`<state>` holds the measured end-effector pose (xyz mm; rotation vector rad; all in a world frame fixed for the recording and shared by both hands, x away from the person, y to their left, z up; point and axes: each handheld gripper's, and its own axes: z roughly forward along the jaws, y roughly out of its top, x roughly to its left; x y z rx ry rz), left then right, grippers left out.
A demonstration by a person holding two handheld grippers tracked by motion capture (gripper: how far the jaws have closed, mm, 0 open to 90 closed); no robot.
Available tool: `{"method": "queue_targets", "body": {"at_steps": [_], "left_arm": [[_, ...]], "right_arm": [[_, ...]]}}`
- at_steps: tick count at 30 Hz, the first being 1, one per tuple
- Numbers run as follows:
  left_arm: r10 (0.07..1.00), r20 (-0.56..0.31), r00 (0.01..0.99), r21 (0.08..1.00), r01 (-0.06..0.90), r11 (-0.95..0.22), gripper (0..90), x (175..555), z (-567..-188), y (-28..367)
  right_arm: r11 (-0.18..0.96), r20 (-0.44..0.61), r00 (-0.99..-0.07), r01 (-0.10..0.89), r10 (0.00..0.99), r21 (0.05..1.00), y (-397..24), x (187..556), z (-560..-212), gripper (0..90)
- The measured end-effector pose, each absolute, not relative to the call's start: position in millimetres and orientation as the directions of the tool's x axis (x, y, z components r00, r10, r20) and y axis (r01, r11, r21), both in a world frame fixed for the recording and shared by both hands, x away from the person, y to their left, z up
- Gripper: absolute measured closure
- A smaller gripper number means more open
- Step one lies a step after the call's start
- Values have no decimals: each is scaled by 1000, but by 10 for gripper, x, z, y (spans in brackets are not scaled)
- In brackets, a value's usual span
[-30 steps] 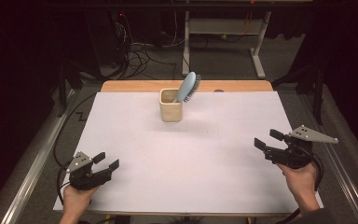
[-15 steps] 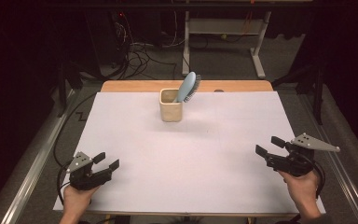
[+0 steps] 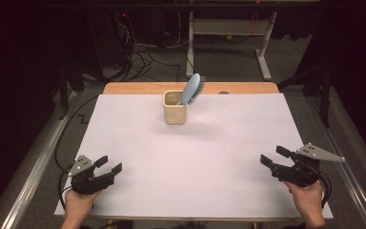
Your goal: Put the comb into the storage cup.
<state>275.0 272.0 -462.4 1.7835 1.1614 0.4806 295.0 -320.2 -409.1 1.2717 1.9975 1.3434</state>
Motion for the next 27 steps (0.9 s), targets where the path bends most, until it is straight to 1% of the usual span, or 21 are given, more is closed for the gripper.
{"method": "queue_targets", "body": {"at_steps": [15,27], "left_arm": [[865,-158,476,852,508,-124,335,2752,-4626,2722],[865,-158,476,852,508,-124,335,2752,-4626,2723]], "right_arm": [[101,160,-470,483,868,870,-3251,2925,-4253,243],[94,152,-452,477,879,874,-3270,2869,-4360,242]]}}
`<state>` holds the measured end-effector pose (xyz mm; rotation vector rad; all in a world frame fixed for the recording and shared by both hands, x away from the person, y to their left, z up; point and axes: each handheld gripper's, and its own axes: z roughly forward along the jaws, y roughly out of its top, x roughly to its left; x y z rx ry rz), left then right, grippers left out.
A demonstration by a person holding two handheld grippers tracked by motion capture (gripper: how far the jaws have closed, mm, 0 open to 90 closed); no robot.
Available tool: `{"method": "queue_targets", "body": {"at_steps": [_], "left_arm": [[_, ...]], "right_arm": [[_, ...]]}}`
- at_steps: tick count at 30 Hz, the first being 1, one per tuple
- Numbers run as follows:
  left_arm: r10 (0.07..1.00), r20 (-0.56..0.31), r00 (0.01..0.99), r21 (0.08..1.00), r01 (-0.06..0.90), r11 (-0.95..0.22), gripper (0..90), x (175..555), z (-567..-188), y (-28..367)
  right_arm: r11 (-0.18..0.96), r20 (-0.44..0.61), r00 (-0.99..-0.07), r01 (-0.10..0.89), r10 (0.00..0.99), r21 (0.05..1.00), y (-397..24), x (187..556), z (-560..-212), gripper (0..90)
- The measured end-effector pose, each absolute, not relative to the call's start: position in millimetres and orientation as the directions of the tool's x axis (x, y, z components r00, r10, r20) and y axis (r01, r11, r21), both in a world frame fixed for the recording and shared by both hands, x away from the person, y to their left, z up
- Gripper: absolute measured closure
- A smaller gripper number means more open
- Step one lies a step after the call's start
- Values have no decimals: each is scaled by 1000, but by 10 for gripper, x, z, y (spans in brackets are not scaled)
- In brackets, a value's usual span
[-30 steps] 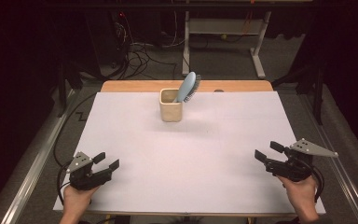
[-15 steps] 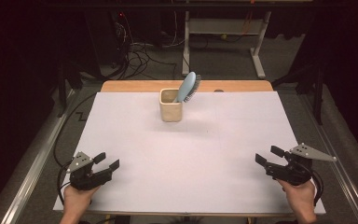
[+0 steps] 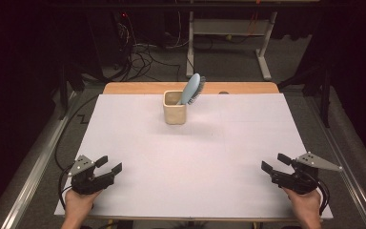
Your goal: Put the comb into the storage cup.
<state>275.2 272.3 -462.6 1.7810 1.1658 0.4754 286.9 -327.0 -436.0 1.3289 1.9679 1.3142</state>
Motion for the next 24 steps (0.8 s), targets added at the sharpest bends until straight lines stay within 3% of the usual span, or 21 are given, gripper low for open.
{"method": "queue_targets", "body": {"at_steps": [24], "left_arm": [[865,-158,477,853,507,-123,333,2743,-4619,2724]], "right_arm": [[69,150,-406,477,901,876,-3358,2725,-4531,244]]}}
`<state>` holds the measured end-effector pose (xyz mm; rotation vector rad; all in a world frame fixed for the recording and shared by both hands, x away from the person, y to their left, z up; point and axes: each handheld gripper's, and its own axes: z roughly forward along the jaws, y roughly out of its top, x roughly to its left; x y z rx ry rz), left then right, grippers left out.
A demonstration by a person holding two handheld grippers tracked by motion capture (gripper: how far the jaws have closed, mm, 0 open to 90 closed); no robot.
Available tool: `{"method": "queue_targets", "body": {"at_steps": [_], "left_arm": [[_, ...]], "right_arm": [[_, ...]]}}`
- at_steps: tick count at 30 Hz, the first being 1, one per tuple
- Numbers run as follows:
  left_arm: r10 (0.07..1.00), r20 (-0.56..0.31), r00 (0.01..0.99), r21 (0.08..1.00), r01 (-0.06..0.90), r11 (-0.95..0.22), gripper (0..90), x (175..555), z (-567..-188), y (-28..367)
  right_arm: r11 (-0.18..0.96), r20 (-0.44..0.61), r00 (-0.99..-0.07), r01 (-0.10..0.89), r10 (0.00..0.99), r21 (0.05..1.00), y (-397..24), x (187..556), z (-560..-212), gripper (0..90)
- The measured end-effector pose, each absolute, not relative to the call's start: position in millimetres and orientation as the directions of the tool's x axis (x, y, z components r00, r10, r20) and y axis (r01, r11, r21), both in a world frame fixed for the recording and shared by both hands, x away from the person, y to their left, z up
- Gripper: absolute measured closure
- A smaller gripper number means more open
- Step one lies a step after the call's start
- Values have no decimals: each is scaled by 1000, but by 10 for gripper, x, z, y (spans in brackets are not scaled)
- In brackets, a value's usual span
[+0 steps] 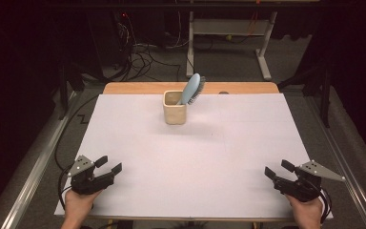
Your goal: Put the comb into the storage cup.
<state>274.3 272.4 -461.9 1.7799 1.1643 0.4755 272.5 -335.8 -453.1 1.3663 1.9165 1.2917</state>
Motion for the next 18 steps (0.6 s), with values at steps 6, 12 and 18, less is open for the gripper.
{"method": "queue_targets", "body": {"at_steps": [6,12,18], "left_arm": [[864,-159,478,854,506,-123,333,2744,-4617,2724],[865,-158,477,854,505,-122,333,2744,-4618,2728],[865,-159,476,853,507,-123,332,2751,-4622,2733]], "right_arm": [[57,157,-400,473,903,879,-3390,2679,-4545,243],[62,152,-399,474,904,878,-3384,2651,-4552,243],[56,155,-395,474,906,879,-3393,2654,-4555,243]]}}
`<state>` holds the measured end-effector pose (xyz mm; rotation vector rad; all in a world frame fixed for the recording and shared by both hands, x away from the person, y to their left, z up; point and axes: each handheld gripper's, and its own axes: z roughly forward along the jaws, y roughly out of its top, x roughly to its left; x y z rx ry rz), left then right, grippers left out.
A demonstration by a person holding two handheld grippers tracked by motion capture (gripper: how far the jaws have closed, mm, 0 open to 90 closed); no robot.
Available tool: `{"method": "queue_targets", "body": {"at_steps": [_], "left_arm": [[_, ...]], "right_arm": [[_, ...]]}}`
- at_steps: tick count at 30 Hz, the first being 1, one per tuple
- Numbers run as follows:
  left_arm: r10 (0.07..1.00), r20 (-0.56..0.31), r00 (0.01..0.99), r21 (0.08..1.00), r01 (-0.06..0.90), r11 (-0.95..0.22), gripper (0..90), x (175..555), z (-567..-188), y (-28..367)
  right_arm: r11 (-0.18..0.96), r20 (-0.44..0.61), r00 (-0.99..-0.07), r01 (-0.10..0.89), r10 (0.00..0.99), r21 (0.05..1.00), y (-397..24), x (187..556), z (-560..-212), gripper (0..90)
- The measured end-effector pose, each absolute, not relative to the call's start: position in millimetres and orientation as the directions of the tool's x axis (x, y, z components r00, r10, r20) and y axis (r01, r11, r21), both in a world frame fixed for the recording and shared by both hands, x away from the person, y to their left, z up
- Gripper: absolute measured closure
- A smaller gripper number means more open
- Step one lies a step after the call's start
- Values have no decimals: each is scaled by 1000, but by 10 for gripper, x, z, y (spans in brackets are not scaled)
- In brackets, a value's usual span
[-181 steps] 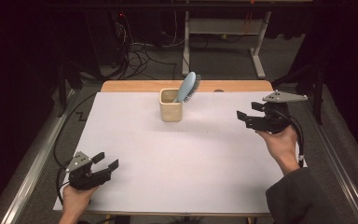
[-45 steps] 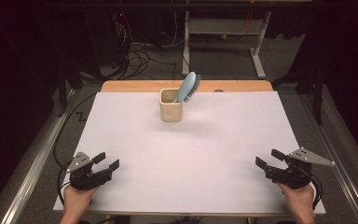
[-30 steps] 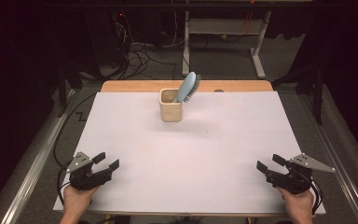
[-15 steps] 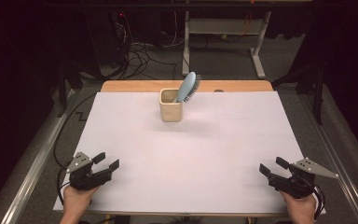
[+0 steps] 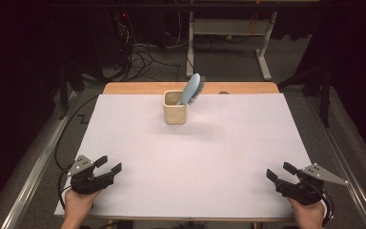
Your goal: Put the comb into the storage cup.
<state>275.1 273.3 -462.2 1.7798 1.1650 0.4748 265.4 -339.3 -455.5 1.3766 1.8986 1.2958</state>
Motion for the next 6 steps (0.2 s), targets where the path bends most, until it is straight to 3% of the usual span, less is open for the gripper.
{"method": "queue_targets", "body": {"at_steps": [6], "left_arm": [[864,-158,478,853,507,-124,332,2755,-4623,2733]], "right_arm": [[56,156,-397,473,905,879,-3392,2652,-4554,243]]}}
